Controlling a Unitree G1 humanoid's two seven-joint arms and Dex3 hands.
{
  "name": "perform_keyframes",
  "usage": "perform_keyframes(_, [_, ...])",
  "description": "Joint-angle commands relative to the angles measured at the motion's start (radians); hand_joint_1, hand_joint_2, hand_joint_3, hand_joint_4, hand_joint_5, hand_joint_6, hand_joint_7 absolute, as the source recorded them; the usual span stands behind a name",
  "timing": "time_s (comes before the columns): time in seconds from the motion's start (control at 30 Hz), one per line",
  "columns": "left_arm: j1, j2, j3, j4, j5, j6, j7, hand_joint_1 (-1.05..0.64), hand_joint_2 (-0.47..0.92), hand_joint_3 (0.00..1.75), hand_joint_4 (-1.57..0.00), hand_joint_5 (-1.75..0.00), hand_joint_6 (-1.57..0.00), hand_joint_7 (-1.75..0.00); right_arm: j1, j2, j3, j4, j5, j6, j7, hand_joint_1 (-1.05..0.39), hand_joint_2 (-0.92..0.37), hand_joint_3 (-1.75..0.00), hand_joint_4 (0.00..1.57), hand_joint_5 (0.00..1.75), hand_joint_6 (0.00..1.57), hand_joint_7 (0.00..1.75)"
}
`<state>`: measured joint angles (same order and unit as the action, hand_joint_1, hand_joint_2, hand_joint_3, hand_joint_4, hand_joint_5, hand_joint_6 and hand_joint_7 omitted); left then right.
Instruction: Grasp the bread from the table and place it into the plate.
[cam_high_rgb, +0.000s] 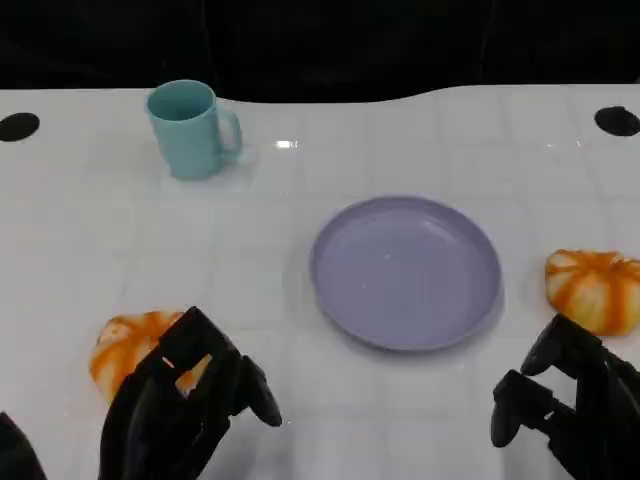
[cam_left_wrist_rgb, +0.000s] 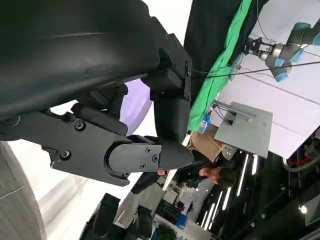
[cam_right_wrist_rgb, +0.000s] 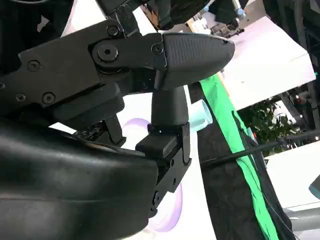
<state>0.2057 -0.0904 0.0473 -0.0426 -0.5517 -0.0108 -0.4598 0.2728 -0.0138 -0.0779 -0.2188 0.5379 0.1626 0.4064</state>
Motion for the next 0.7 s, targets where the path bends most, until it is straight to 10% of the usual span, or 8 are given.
perform_keyframes(0.03, [-0.005,0.006,0.007,-0.004,0.000,-0.008,-0.009,-0.53,0.92,0.37,-0.78,-1.75,-0.54,-1.75,-0.003,-0.012,-0.007,-0.009,-0.003,0.001,-0.006,-0.57,-0.92,-0.39,0.75,1.75,0.60,1.58])
perform_keyframes(0.37, [-0.014,0.020,0.006,-0.005,0.057,-0.060,-0.004,-0.55,0.92,0.37,-0.75,-1.75,-0.53,-1.71,-0.002,-0.012,-0.008,-0.009,0.003,0.001,-0.001,-0.57,-0.92,-0.39,0.74,1.75,0.60,1.56])
perform_keyframes(0.7, [-0.031,0.050,0.002,-0.026,0.225,-0.181,0.048,-0.58,0.92,0.19,-0.61,-1.34,-0.67,-0.77,-0.003,-0.011,-0.006,-0.006,-0.004,-0.005,-0.002,-0.57,-0.92,-0.40,0.75,1.75,0.60,1.56])
